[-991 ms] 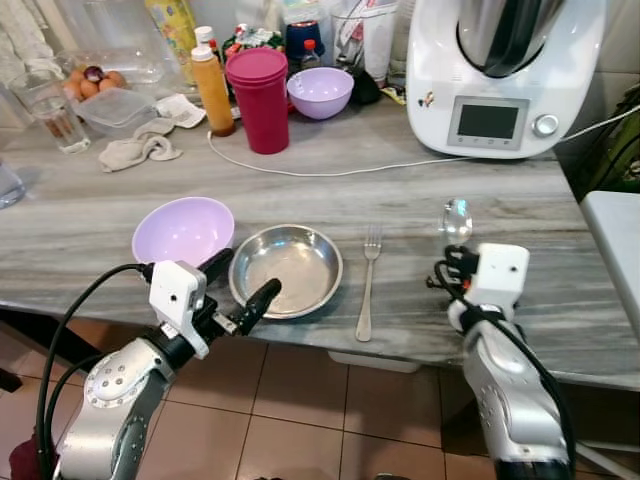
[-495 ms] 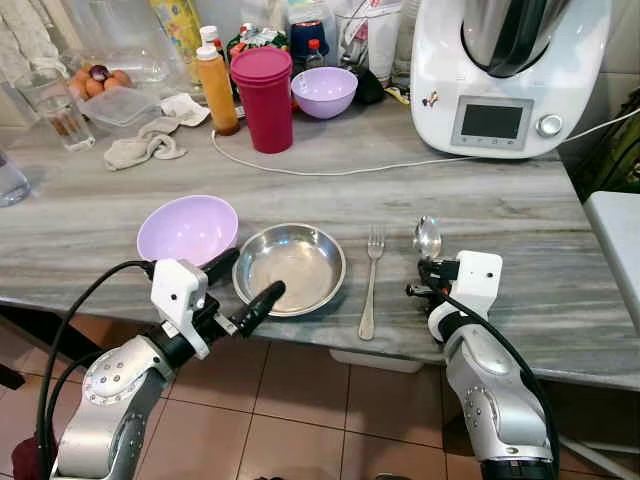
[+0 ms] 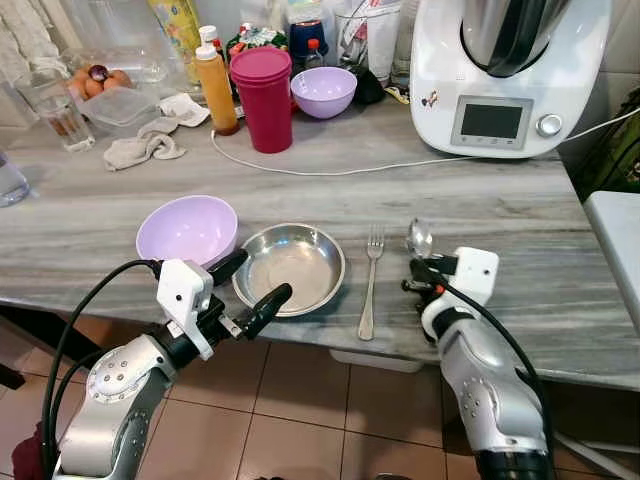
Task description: Setting the table
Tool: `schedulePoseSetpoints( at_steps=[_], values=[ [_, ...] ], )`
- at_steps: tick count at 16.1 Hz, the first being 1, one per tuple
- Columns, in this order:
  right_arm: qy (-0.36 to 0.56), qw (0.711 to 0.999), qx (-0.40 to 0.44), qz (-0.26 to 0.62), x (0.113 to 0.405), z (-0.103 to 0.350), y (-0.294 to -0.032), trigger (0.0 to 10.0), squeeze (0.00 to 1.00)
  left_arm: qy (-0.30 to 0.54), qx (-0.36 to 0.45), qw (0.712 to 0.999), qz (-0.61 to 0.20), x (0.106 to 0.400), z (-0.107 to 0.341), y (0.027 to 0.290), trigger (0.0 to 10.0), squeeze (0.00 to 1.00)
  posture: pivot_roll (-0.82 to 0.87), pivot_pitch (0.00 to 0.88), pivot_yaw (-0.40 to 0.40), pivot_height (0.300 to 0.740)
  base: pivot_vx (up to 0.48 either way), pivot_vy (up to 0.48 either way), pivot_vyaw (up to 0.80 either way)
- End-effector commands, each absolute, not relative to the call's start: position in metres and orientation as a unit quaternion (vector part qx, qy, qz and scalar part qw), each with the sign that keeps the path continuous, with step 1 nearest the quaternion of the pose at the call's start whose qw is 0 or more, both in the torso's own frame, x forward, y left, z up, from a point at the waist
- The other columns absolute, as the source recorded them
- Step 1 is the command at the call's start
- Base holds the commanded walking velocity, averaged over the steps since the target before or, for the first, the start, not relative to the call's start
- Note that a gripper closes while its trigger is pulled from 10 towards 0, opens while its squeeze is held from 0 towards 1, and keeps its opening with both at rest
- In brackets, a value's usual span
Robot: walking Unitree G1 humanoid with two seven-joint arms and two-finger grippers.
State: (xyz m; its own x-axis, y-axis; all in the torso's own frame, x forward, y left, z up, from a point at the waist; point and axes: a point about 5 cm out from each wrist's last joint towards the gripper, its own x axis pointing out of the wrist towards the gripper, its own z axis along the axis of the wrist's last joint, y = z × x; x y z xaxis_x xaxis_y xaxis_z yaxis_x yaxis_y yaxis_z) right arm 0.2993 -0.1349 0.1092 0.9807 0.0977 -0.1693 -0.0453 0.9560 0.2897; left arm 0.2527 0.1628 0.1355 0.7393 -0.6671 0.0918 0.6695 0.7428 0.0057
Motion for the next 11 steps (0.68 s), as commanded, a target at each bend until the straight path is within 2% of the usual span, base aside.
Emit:
schedulePoseSetpoints(
  at_steps=[1,6,7,8,9,11],
  values=[
    [0.12,0.98,0.152,0.041,0.2986,0.1002,-0.1282,10.0,0.0,-0.039,-0.006,0.931,-0.363,0.2524,0.1364,0.1629,10.0,0.0,-0.18,0.125,0.067,0.74,0.0,0.0,0.0],
    [0.135,0.979,0.147,0.037,0.3021,0.0964,-0.1259,10.0,0.0,-0.037,-0.008,0.931,-0.364,0.2513,0.1358,0.1621,10.0,0.0,-0.17,0.127,0.064,0.74,0.0,0.0,0.0],
    [0.138,0.979,0.149,0.035,0.3028,0.0957,-0.1258,10.0,0.59,-0.037,-0.008,0.93,-0.365,0.251,0.1357,0.1616,10.0,0.0,-0.17,0.128,0.064,0.74,0.0,0.0,0.0],
    [0.139,0.978,0.151,0.033,0.3034,0.0954,-0.1259,10.0,0.96,-0.037,-0.008,0.93,-0.366,0.2509,0.1357,0.1612,10.0,0.0,-0.17,0.128,0.064,0.74,0.0,0.0,0.0],
    [0.14,0.978,0.15,0.031,0.3037,0.0952,-0.1261,10.0,1.0,-0.036,-0.009,0.93,-0.366,0.2507,0.1355,0.1612,10.0,0.0,-0.17,0.128,0.065,0.74,0.0,0.0,0.0],
    [0.144,0.978,0.151,0.03,0.3035,0.0934,-0.126,10.0,1.0,-0.035,-0.01,0.929,-0.368,0.2506,0.1351,0.1606,10.0,0.0,-0.17,0.128,0.066,0.74,0.0,0.0,0.0]
  ],
)
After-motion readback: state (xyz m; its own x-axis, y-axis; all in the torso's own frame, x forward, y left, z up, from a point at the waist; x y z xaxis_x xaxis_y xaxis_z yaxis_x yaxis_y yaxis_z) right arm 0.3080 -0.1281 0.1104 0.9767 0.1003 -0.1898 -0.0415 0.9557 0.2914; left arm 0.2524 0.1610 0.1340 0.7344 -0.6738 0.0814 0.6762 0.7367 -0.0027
